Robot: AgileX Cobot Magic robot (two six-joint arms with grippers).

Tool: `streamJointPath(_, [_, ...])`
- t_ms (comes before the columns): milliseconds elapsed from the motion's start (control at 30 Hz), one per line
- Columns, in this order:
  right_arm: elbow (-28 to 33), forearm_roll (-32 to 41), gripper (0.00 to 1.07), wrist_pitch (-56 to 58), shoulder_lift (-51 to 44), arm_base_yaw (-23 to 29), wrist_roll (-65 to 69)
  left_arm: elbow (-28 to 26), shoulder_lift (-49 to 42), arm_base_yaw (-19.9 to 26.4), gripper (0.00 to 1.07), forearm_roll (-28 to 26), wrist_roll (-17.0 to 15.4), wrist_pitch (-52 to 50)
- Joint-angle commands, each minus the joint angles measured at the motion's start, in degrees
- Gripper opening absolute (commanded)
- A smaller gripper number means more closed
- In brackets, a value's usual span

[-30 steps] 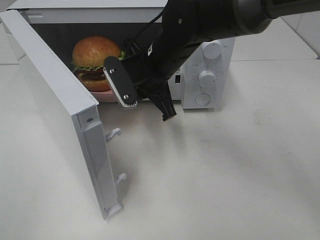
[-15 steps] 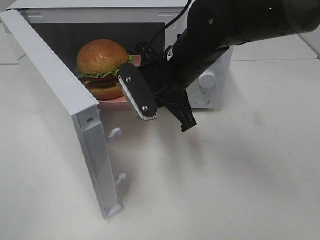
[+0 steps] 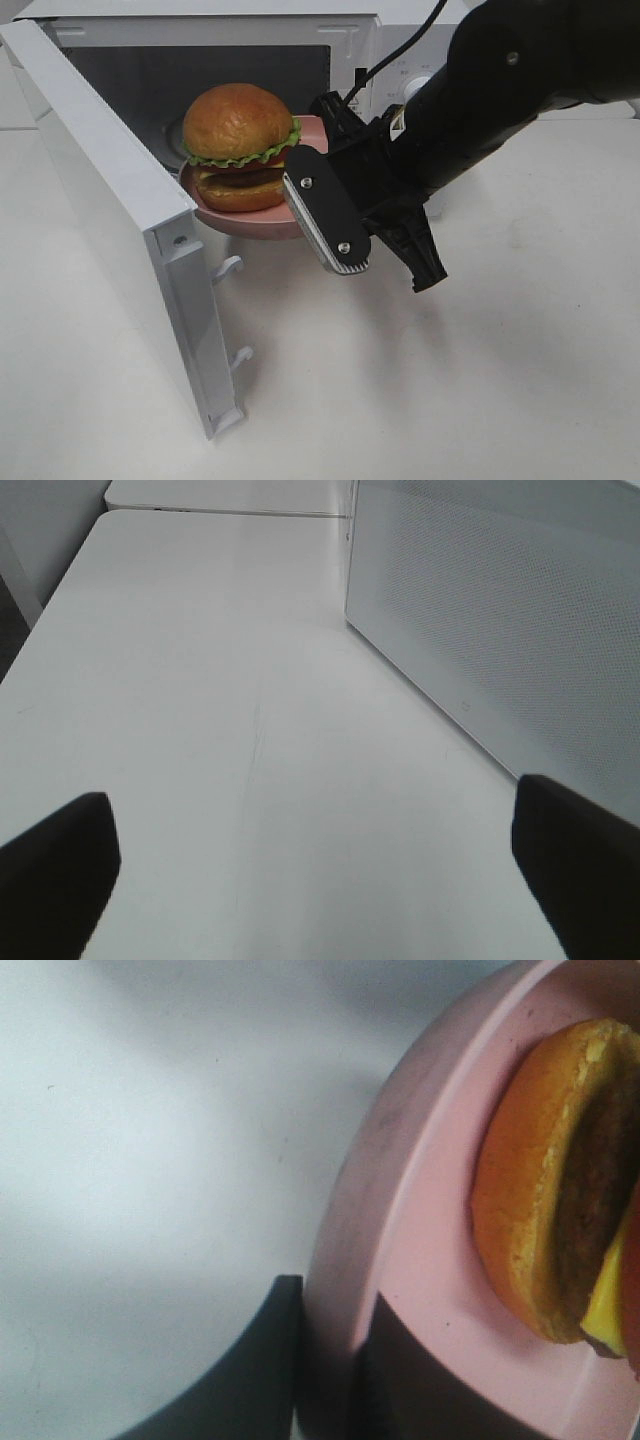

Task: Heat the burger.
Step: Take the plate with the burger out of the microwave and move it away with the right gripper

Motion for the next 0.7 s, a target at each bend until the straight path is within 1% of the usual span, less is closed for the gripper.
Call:
streamJointPath(33, [3.04,-0.23,0.00,-4.53,-4.93,0.11,-0.46,0.17,-0.40,0.17,1.00,-0.11,-0.29,-0.74])
streamJointPath(167, [5.21,-2.06,0.00,-4.53,-7.22,0.11,-0.46,0.17,-0.40,0.17,1.00,-0.11,-0.29,-0.74])
streamJointPath(200, [6.93,-3.04,0.00,-4.53,-8.94,0.11,-0.34,0.17,-0.40,0.17,1.00,-0.11,-0.29,-0.74])
streamJointPath(267, [7.56,-3.04,0.00,-4.53,-9.57,0.11,-0.29,0.17,-0.40,0.17,1.00,-0.11,-0.29,-0.74])
streamJointPath(300, [9.17,-3.04,0.00,-4.53,-11.23,0.11,-0.06,0.17,-0.40,0.17,1.00,-0.11,-0.29,-0.74])
streamJointPath(333, [9.17,-3.04,0.00,-4.53,-11.23,0.11,-0.06,0.17,-0.40,0.17,1.00,-0.11,-0.29,-0.74])
streamJointPath(400, [11.40,-3.04,0.00,-4.53,-13.64,0.11,-0.06,0.17,-0.40,0.17,1.00,-0.11,-0.29,-0.74])
streamJointPath(433, [11.40,-3.04,0.00,-4.53,-13.64,0.11,-0.06,0.17,-0.40,0.17,1.00,-0.11,-0.29,-0.74])
streamJointPath(467, [12.95,-3.04,0.00,-4.47,-15.41,0.11,0.00,0.17,-0.40,0.17,1.00,-0.11,-0.29,-0.74])
streamJointPath(533, [13.75,-3.04,0.00,-4.47,-16.33,0.11,0.00,0.17,-0.40,0.17,1.00,-0.11,-0.29,-0.74])
streamJointPath(567, [15.47,-3.04,0.00,-4.47,-18.22,0.11,0.00,0.17,-0.40,0.17,1.00,-0.11,-0.29,-0.74])
streamJointPath(667, [17.07,-3.04,0.00,-4.47,-20.23,0.11,0.00,0.17,-0.40,0.17,1.00,-0.11,-0.29,-0.74])
streamJointPath(700, [18.62,-3.04,0.00,-4.47,-22.69,0.11,0.06,0.17,-0.40,0.17,1.00,-0.11,-0.29,-0.74])
